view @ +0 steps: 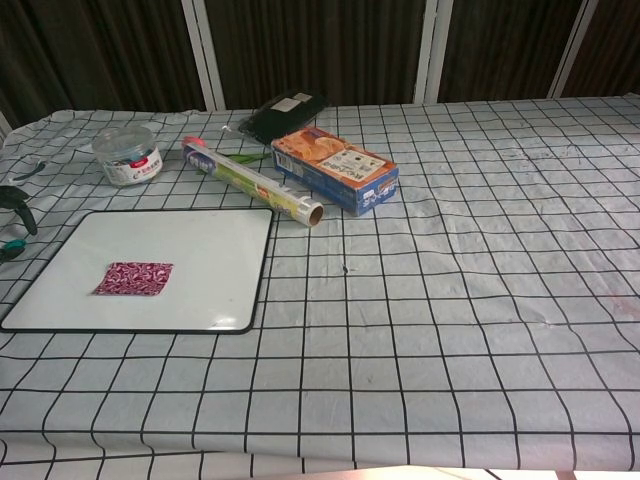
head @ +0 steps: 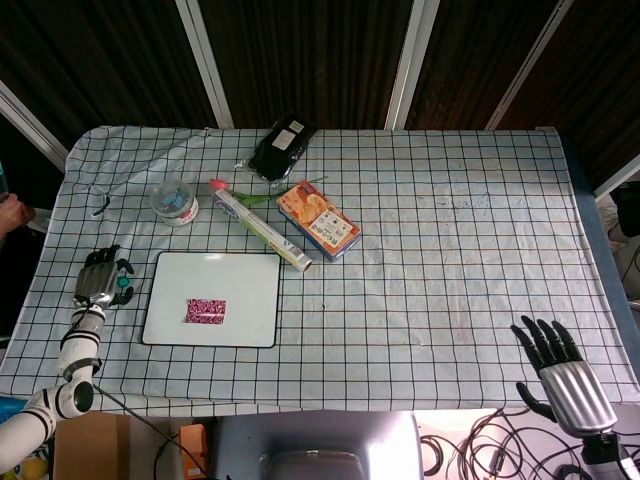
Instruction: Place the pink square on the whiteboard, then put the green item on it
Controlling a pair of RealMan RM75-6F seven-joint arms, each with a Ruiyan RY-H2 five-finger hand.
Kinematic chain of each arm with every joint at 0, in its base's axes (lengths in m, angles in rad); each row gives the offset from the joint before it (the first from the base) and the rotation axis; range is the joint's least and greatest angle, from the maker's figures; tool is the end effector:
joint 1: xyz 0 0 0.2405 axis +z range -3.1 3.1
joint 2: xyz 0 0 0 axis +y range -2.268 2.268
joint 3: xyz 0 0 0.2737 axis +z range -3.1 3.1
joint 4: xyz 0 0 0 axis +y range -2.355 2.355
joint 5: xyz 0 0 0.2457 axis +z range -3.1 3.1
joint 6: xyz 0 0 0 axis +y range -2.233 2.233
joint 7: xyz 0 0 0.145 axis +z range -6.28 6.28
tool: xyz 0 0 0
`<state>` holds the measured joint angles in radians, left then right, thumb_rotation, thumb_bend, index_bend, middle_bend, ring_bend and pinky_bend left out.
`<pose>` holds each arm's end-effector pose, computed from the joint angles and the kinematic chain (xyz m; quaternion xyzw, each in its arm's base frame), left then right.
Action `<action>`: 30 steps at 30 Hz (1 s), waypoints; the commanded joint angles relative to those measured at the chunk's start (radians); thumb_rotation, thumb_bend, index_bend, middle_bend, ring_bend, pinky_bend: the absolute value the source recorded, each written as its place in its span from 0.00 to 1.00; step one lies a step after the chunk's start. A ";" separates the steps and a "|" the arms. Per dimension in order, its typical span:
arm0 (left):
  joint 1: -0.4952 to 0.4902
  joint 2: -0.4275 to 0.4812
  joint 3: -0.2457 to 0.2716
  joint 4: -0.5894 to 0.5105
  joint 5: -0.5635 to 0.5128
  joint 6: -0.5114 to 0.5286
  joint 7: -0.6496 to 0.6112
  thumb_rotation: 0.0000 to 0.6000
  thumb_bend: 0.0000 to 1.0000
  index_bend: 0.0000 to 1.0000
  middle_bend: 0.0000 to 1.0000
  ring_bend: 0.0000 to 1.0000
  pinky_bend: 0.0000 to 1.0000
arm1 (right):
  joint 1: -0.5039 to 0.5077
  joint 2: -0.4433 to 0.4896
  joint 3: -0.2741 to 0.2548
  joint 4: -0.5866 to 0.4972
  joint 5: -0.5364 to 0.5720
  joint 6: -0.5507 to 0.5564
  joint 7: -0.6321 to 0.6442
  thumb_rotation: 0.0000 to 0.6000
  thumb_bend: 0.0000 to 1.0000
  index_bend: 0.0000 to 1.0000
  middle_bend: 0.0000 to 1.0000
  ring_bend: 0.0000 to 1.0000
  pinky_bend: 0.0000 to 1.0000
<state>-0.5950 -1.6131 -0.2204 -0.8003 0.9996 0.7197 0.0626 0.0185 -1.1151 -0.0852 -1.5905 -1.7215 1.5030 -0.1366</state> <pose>-0.3840 0.4123 0.0214 -0.5993 -0.4887 -0.2310 0.5905 -0.3366 -0.1271 0.1101 0.6946 -0.3426 0.3298 0.5397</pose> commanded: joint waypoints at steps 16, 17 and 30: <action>-0.014 -0.046 0.000 0.116 0.017 -0.063 -0.038 1.00 0.38 0.42 0.04 0.00 0.00 | -0.001 0.001 0.002 -0.003 0.004 0.000 0.000 1.00 0.25 0.00 0.00 0.00 0.06; -0.015 -0.048 -0.001 0.121 0.018 -0.065 -0.040 1.00 0.37 0.43 0.04 0.00 0.00 | -0.001 0.001 0.002 -0.004 0.005 -0.001 0.000 1.00 0.25 0.00 0.00 0.00 0.06; -0.015 -0.057 -0.006 0.169 0.024 -0.091 -0.053 1.00 0.37 0.48 0.06 0.00 0.00 | -0.001 -0.001 0.003 -0.004 0.006 -0.002 -0.005 1.00 0.25 0.00 0.00 0.00 0.06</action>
<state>-0.6097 -1.6697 -0.2264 -0.6340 1.0237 0.6296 0.0087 0.0177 -1.1165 -0.0817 -1.5942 -1.7150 1.5010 -0.1412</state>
